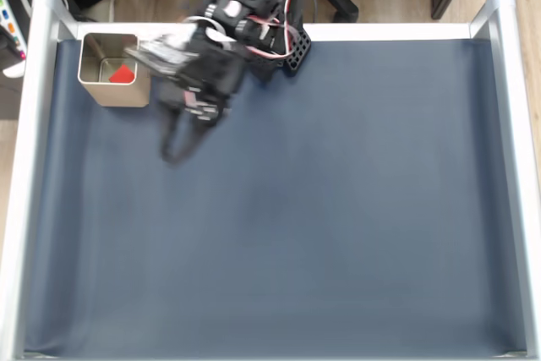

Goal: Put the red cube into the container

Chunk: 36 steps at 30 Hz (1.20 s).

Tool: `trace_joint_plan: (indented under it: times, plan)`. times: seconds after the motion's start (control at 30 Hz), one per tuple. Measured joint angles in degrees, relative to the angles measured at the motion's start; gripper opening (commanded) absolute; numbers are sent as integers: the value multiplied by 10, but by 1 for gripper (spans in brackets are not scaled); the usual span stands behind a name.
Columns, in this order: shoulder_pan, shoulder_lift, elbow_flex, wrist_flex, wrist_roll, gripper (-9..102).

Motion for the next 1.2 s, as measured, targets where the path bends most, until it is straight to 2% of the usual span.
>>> trace_joint_plan:
  times: [0.13,0.4,0.83,1.2]
  plan:
    - [-84,98,94,-1,-18,0]
    - [-171,243,248,-2,-25,0]
    - [-189,376,420,74,4,0]
    - [-200,402,475,129,30,0]
